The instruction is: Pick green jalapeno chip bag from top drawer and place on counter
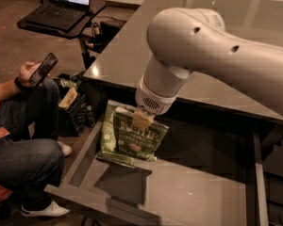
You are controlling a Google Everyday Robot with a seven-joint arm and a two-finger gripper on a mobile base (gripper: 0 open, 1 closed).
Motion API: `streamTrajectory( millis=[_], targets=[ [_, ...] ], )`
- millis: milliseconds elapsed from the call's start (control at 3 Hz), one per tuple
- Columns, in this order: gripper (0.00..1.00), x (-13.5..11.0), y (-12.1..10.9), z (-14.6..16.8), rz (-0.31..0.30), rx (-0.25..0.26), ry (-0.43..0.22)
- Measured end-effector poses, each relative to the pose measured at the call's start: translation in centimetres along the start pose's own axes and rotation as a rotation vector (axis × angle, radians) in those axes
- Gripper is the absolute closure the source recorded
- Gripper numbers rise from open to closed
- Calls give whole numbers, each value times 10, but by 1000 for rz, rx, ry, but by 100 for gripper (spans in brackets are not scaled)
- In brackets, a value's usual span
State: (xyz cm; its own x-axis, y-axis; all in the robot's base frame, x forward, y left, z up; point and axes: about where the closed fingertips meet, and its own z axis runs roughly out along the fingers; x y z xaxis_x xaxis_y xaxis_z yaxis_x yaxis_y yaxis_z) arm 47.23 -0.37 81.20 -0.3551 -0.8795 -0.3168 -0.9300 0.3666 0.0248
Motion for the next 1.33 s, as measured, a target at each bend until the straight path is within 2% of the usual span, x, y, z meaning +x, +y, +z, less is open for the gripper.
streamTrajectory(
  millis=[1000,1333],
  targets=[
    [100,-8,42,-86,-82,132,-57],
    [100,-12,52,-111,-112,160,-68]
  ],
)
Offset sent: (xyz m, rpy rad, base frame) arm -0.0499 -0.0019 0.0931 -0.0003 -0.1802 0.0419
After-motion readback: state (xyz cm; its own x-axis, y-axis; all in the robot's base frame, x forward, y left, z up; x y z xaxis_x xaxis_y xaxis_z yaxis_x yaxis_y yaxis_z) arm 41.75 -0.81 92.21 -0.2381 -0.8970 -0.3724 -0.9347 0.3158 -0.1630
